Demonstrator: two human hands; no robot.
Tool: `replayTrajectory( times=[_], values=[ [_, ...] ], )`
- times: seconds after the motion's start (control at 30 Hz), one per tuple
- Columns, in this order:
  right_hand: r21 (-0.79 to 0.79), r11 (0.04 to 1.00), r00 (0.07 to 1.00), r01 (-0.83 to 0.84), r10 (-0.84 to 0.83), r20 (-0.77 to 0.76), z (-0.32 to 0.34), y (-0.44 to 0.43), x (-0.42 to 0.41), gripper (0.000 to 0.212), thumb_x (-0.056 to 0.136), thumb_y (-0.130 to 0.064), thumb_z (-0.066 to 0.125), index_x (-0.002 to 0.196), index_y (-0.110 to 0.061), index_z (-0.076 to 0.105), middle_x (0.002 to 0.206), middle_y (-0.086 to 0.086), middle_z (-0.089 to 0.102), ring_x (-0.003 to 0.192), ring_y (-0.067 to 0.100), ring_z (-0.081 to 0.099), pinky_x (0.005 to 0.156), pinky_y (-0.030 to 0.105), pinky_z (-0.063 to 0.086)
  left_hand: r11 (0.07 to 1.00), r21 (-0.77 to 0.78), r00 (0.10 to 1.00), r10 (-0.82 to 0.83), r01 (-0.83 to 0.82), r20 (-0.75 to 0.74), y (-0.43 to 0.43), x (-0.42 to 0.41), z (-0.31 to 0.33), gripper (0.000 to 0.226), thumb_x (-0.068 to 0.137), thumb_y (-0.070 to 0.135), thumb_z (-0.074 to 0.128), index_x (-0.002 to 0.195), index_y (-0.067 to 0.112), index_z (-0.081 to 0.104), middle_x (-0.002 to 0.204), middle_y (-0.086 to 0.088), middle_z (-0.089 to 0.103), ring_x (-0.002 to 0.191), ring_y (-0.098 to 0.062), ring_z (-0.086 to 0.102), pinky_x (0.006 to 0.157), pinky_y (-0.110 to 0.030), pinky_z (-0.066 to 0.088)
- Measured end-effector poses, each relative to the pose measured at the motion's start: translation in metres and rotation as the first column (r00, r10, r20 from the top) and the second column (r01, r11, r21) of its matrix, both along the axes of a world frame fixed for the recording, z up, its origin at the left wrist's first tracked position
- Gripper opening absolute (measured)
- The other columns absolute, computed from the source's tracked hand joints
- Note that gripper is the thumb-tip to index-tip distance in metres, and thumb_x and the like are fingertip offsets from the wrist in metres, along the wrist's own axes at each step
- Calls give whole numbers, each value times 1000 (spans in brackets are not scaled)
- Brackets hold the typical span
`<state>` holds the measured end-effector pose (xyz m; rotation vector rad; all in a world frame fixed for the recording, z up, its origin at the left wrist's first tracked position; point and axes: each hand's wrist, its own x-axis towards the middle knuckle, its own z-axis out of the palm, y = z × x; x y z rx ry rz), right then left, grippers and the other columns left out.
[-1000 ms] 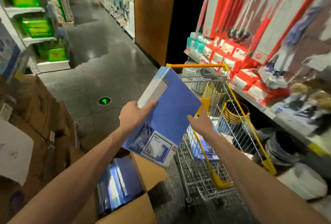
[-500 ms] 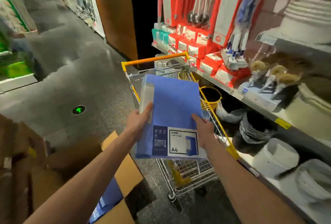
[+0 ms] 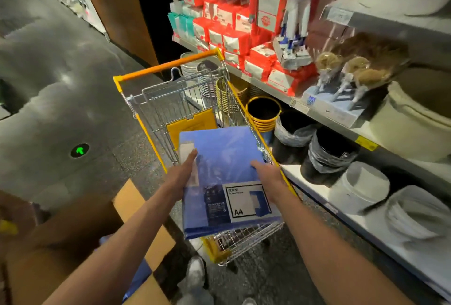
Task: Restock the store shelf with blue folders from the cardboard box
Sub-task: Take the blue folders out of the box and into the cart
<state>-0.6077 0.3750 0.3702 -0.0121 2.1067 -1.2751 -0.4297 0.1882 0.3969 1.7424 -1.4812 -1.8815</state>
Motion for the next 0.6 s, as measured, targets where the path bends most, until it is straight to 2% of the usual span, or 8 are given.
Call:
replayTrajectory(
  times=[0.03, 0.1, 0.2, 0.27, 0.33, 0.4, 0.5, 0.6],
  values=[
    [34, 999, 999, -16, 16, -27, 11, -4, 3, 51, 64, -57, 66, 79, -8, 66, 84, 9, 68, 78, 31, 63, 72, 49, 54, 1000, -7, 1000, -3, 3, 2, -7, -5, -8, 99, 56, 87, 73, 112, 6, 66, 112, -10, 72, 95, -35, 73, 83, -50, 60],
    [105, 992, 994, -67, 76, -83, 10, -15, 0, 40, 81, -51, 65, 79, -11, 60, 84, 8, 62, 82, 31, 60, 69, 43, 47, 996, -78, 999, 40, -39, 20, -14, -16, -14, 88, 78, 75, 68, 122, -2, 61, 117, -15, 66, 103, -35, 69, 84, -44, 58],
    [235, 958, 975, -168, 196, -103, -2, -42, -16, 35, 92, -43, 59, 101, -8, 58, 100, 10, 58, 94, 33, 59, 75, 38, 45, 991, -128, 998, 43, -35, 55, -46, -39, -34, 85, 90, 63, 63, 128, -13, 55, 123, -17, 64, 109, -38, 66, 83, -43, 56],
    [282, 937, 965, -204, 242, -106, -7, -63, -29, 35, 94, -39, 57, 112, -8, 57, 110, 10, 58, 97, 33, 61, 69, 31, 47, 985, -169, 996, 39, -25, 77, -67, -59, -45, 83, 92, 61, 61, 132, -12, 52, 127, -20, 62, 114, -40, 63, 88, -44, 54],
    [360, 905, 949, -229, 290, -124, -12, -88, -43, 20, 96, -33, 55, 94, -13, 54, 97, 7, 55, 86, 29, 57, 54, 26, 38, 979, -203, 993, 40, -17, 110, -91, -83, -63, 75, 95, 55, 60, 133, -9, 51, 129, -25, 61, 115, -41, 61, 89, -43, 52],
    [426, 877, 940, -221, 308, -145, -20, -113, -57, 26, 93, -30, 56, 73, -19, 43, 81, 3, 50, 78, 25, 51, 51, 28, 29, 967, -253, 985, 23, 22, 173, -110, -104, -78, 69, 98, 51, 57, 132, -9, 47, 131, -27, 59, 118, -42, 59, 82, -36, 45],
    [472, 844, 940, -256, 331, -82, -31, -140, -69, 19, 92, -28, 56, 84, -10, 58, 90, 10, 59, 75, 23, 54, 51, 24, 37, 964, -252, 973, -31, 91, 231, -128, -124, -102, 72, 101, 53, 50, 135, -9, 43, 136, -29, 56, 122, -44, 57, 86, -38, 42],
    [480, 838, 946, -259, 320, -48, -46, -160, -78, 28, 96, -29, 55, 102, -4, 65, 101, 13, 68, 93, 27, 62, 64, 29, 37, 974, -197, 965, -57, 110, 255, -145, -144, -128, 69, 102, 48, 51, 134, -12, 41, 136, -31, 55, 123, -44, 56, 88, -38, 43]
  ],
)
